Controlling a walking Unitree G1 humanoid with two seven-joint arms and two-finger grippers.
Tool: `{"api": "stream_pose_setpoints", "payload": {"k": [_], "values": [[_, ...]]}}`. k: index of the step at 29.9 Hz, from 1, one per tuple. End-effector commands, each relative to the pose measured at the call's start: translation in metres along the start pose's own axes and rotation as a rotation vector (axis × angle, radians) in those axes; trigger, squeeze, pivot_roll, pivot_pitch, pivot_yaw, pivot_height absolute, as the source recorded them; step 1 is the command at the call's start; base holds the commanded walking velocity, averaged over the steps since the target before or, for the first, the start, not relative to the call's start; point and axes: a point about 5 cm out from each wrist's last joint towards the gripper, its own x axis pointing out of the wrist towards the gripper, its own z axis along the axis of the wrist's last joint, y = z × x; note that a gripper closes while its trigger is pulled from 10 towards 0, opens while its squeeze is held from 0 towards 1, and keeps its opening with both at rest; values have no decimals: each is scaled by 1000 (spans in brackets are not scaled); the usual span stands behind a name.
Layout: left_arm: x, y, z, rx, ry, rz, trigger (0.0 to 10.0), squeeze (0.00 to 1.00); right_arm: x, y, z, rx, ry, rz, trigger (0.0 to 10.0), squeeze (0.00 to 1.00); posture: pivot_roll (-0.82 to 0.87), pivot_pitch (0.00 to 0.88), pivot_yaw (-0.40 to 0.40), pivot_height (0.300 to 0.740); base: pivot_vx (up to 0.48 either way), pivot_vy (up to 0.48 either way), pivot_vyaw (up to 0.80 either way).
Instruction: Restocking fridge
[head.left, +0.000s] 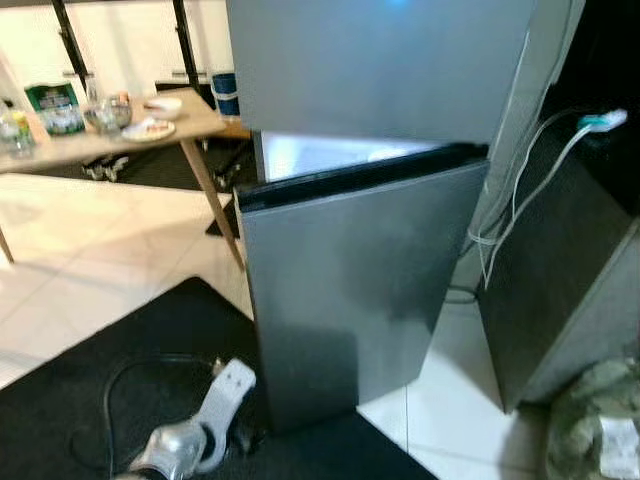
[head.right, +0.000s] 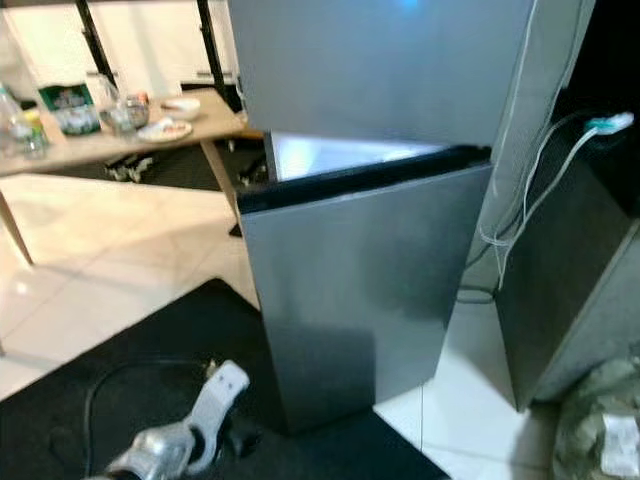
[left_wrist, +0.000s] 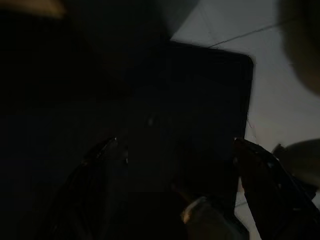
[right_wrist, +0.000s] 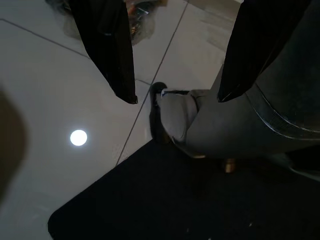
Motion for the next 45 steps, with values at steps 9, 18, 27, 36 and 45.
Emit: {"api": "stream_pose_setpoints", "payload": {"k": [9,18,27,36,45], "values": [[-8,-3,-37,-179,72,102,10000,0,-3,-6,-8,-12,32,-25,10000,0,-131,0,10,740,349,0,0],[-18,-8,-71,-244,169,164,10000,0,-2,-7,0,-12,2,-44,10000,0,-127,0,9,740,337,0,0],[-19,-21,-87,-284,215,170,10000,0,-2,-8,5,2,-26,-51,10000,0,-122,0,8,740,279,0,0],[-15,-34,-91,-283,231,162,10000,0,-3,-14,24,79,-142,-52,10000,0,-120,0,6,740,0,0,0],[-14,-40,-95,-267,252,145,10000,0,-7,-11,58,169,-364,130,10000,0,-129,0,7,740,0,0,0]]}}
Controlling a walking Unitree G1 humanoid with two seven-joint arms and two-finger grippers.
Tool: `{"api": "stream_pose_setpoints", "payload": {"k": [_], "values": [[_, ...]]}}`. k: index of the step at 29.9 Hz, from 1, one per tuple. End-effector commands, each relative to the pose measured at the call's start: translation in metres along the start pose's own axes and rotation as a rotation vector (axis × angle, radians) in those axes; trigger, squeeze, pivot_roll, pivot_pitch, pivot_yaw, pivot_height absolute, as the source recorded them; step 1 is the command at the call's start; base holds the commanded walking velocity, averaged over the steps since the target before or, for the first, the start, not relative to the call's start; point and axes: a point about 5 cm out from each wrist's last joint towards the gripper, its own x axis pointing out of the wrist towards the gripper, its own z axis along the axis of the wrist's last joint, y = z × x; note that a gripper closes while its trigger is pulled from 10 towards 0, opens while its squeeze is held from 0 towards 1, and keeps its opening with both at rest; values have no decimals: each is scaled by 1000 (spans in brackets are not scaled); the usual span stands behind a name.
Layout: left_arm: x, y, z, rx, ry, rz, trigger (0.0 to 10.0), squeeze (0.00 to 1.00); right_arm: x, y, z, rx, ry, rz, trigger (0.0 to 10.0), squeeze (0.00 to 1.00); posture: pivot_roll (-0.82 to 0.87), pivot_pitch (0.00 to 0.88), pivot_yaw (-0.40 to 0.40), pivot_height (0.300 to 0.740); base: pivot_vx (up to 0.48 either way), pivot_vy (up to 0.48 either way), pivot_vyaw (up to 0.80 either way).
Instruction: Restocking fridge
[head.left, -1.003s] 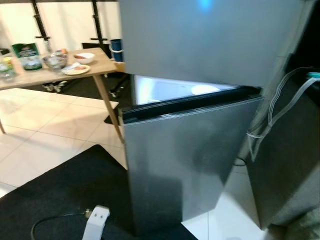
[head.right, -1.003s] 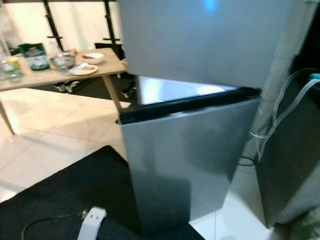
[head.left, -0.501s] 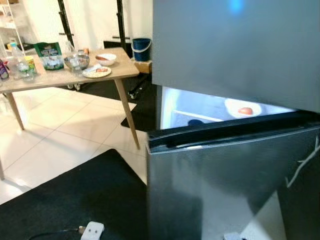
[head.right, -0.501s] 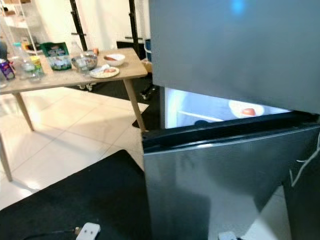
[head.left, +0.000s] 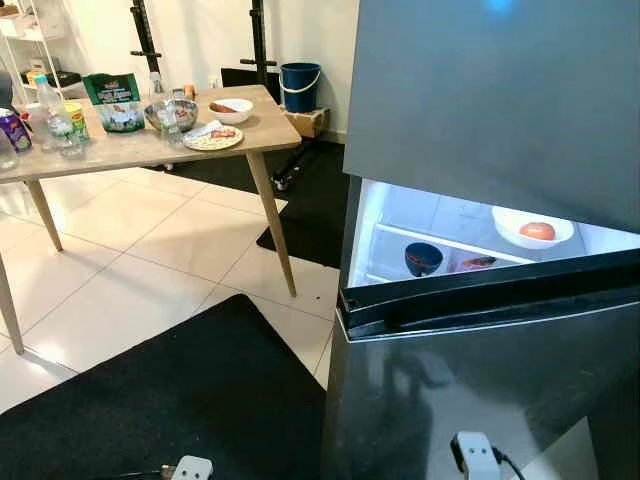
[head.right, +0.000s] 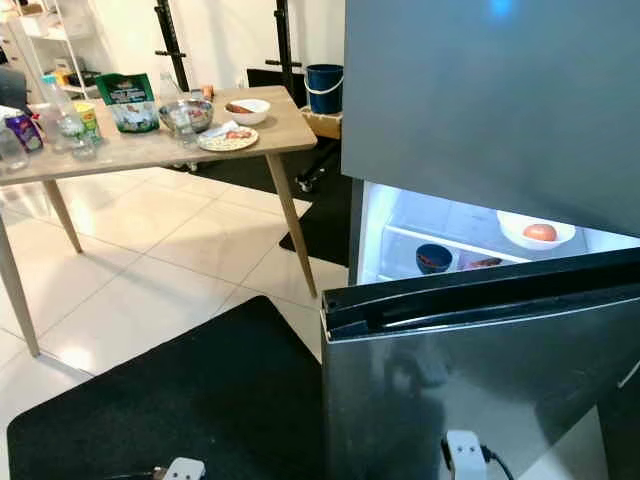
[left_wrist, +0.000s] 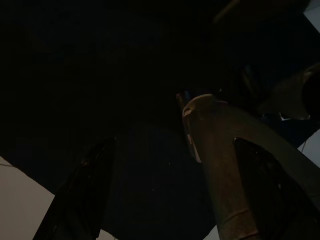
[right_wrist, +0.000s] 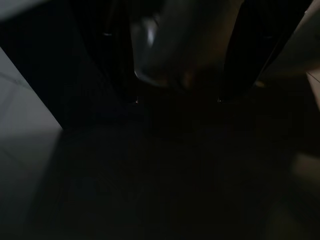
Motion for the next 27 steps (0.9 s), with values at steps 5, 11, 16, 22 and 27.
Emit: {"api": "stream_pose_setpoints", "payload": {"k": [5,11,16,22,27], "values": [[2,-7,-3,7,15,-22,10000,0,0,1,15,51,-109,76,10000,0,-130,0,6,740,0,0,0],[3,-12,-2,9,18,-35,10000,0,6,9,45,116,-259,184,10000,0,-129,0,6,740,0,0,0],[4,-15,-3,27,27,-52,10000,0,11,18,75,115,-373,265,10000,0,-128,1,6,740,0,0,0],[4,-17,-5,27,31,-59,10000,0,18,36,113,40,-464,357,10000,0,-116,7,0,740,0,0,0],[4,-16,-7,26,34,-56,10000,0,26,57,140,-49,-492,411,10000,0,-98,10,-9,740,0,0,0]]}}
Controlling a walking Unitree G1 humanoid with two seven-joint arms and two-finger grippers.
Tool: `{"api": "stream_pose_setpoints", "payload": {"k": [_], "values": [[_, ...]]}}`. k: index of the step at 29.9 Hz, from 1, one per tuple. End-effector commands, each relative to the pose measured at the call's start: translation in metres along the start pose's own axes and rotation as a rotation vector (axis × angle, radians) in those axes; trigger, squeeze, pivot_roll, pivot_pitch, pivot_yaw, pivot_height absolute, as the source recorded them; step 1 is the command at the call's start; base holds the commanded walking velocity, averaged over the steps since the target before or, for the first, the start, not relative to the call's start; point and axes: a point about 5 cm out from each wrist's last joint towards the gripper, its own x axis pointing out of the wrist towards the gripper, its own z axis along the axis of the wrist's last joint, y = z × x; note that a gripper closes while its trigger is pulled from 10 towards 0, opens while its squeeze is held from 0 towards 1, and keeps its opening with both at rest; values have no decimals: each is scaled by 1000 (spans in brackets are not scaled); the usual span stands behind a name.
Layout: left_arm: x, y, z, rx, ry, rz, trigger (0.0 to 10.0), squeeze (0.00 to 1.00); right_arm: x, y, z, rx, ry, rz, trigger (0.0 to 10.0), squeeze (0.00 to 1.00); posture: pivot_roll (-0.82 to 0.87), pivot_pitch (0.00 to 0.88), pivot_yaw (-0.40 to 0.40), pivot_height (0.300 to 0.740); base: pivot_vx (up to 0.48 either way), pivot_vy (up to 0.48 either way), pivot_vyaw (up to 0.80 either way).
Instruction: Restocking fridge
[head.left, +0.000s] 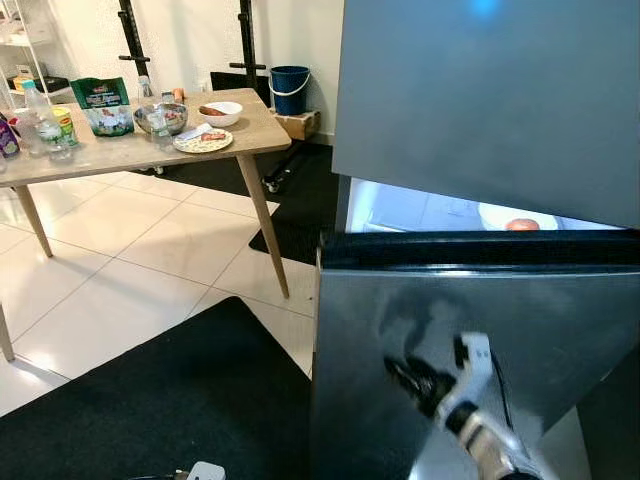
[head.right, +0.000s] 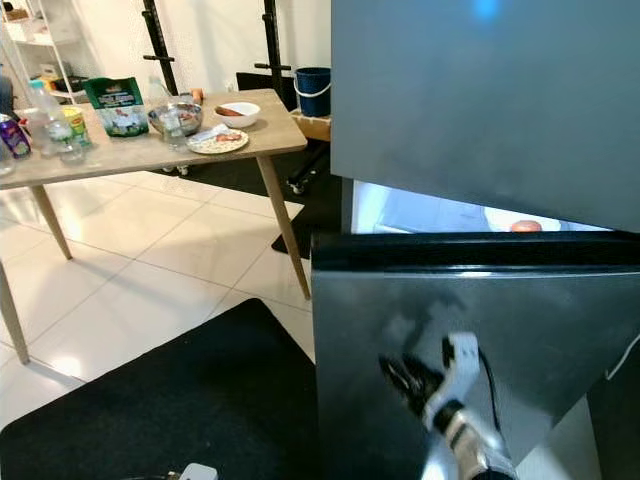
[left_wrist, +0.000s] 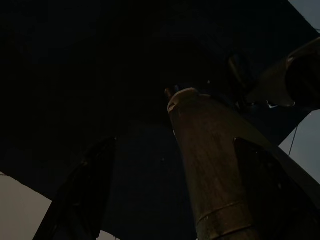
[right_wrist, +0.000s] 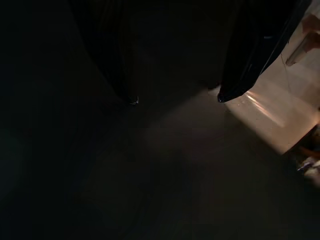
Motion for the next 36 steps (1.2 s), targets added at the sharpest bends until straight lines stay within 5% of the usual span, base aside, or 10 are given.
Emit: {"api": "stream_pose_setpoints", "payload": {"k": [1,15,36], "values": [[1,-5,-4,-2,13,-10,10000,0,3,3,0,-26,14,9,10000,0,-97,11,-10,740,0,0,0],[-1,-1,-11,-15,22,1,10000,0,50,20,49,-244,-21,-63,10000,0,-66,17,-16,740,0,0,0],[-4,1,-17,-44,6,14,10000,0,67,24,59,-341,55,-170,10000,0,-25,52,-26,740,0,0,0]]}}
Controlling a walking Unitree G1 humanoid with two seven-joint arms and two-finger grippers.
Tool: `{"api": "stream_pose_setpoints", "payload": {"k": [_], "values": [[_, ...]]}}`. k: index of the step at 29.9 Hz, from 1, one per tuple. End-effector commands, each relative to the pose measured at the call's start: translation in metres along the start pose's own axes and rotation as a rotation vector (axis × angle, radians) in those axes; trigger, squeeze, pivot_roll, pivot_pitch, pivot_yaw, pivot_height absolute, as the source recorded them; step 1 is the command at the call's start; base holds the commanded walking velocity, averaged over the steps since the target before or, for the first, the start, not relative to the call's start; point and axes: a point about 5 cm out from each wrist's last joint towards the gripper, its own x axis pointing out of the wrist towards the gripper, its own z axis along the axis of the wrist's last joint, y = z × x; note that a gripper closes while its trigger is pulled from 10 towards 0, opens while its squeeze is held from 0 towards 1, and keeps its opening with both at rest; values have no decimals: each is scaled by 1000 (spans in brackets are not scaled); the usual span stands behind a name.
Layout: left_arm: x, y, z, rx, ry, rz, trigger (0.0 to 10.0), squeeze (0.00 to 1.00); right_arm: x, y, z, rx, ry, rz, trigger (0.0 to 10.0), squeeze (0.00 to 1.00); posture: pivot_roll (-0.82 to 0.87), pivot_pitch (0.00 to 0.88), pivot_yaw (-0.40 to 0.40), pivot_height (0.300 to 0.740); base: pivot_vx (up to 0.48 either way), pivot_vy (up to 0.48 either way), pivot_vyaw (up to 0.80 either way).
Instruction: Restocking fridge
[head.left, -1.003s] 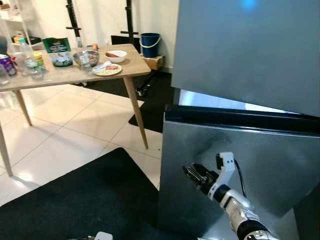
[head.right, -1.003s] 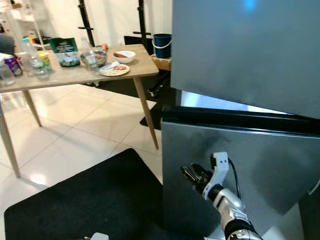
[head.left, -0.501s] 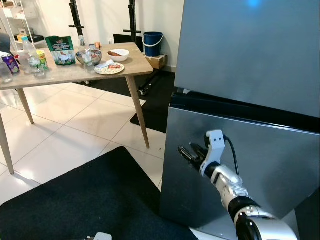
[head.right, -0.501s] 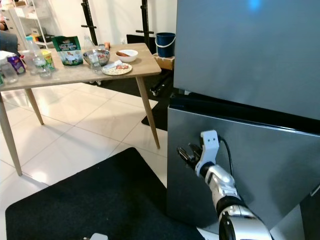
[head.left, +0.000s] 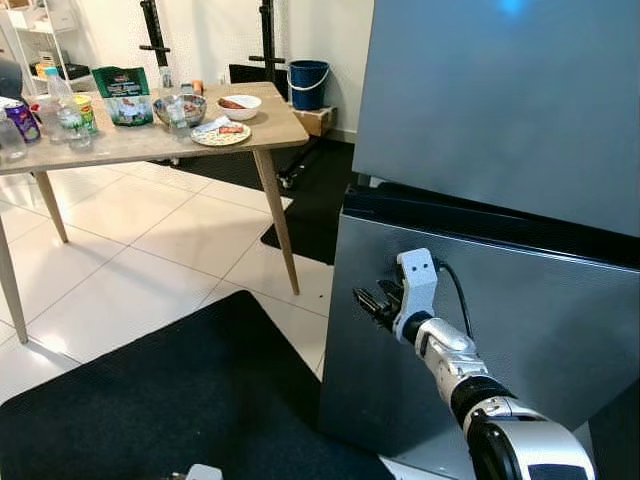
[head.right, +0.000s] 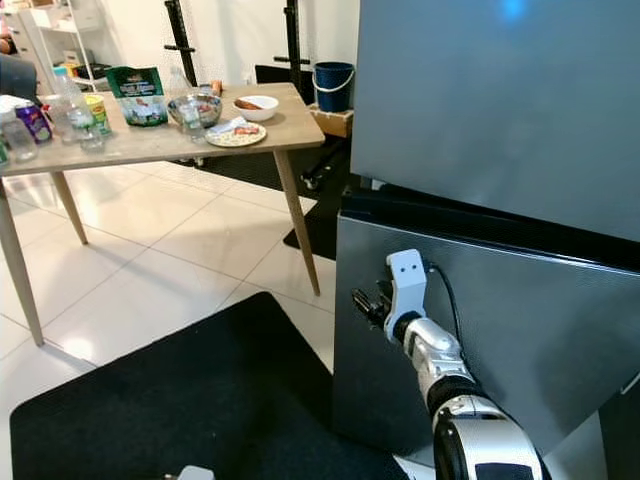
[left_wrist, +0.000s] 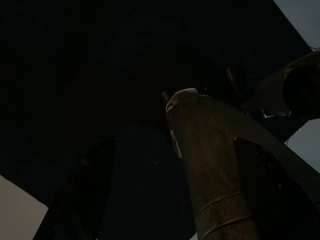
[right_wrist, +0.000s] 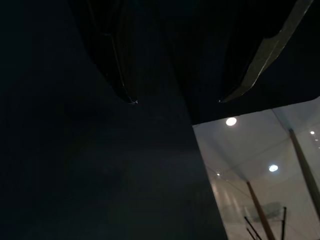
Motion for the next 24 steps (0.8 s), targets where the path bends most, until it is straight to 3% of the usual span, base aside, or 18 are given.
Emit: {"api": "stream_pose_setpoints", "payload": {"k": [1,9,24], "values": [[-2,0,-10,-18,30,6,10000,0,1,0,1,-2,12,-10,10000,0,-25,52,-26,740,0,0,0],[-1,3,-6,22,40,20,10000,0,4,-1,8,-12,-5,-39,10000,0,-24,48,-27,740,0,0,0],[-2,3,-8,36,53,6,10000,0,6,-2,17,-15,-50,-43,10000,0,-29,36,-17,740,283,0,0]]}}
